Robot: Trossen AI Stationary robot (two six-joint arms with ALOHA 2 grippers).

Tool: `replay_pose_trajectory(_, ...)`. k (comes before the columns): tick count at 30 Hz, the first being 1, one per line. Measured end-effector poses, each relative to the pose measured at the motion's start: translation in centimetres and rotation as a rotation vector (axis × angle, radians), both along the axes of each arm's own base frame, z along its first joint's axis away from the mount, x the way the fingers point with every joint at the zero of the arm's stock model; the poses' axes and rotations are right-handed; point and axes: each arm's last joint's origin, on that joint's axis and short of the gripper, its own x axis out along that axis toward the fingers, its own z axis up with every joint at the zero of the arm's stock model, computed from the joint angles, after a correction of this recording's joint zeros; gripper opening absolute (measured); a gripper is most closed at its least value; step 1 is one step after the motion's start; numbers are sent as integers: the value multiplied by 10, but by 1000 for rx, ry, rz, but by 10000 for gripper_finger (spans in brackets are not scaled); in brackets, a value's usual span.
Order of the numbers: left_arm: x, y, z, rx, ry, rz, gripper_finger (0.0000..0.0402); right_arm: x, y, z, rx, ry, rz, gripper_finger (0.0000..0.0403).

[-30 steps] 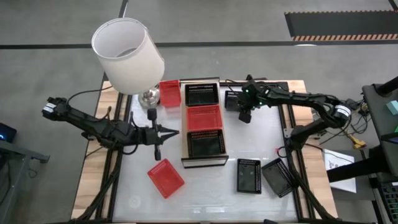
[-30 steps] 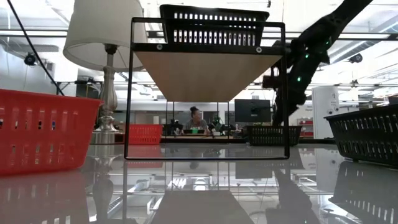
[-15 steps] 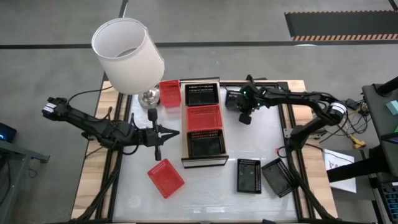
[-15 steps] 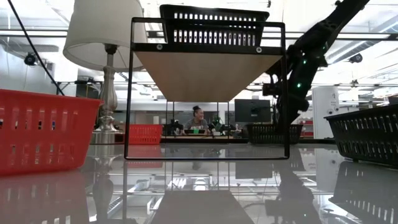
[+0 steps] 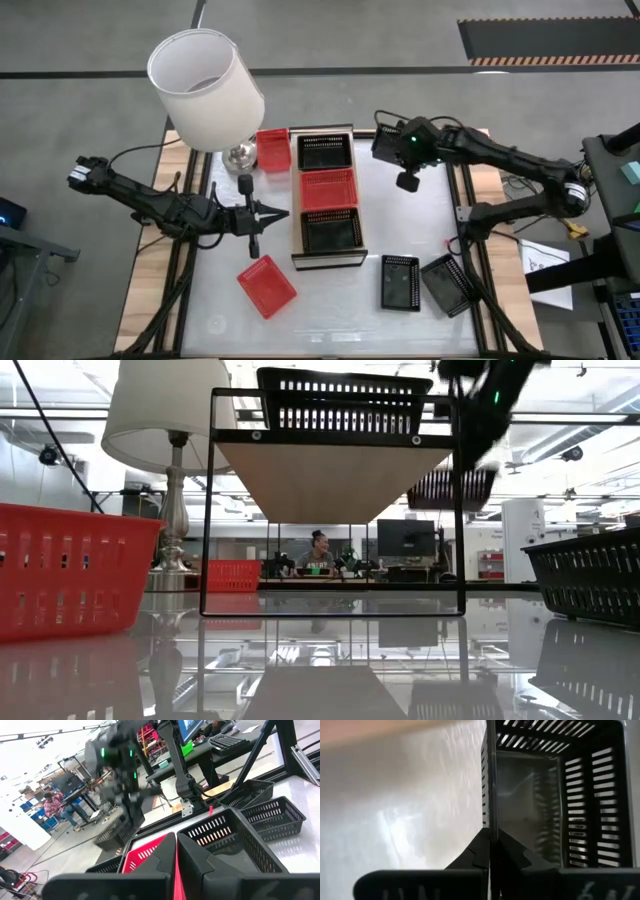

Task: Stack baskets on shelf by color
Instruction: Stack the black bin on the bottom black bin on the shelf

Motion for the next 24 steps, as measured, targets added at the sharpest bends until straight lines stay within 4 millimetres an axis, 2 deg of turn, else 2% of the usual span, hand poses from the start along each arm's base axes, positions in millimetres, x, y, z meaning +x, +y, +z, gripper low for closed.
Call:
replay_pose_trajectory(5,0,0,0,-1,0,0,0,6,36,46,-12,-35,34,9)
replay_pose_trajectory(10,0,0,0,-8,-3,0,0,18,73,68,39,-100,93,9)
replay_pose_trajectory(17,0,0,0,-26,-6,1,0,33,132,82,60,-150,153,9)
replay_pose_trajectory(24,0,0,0,-25,0,1,0,63,199,81,11,-150,242,9)
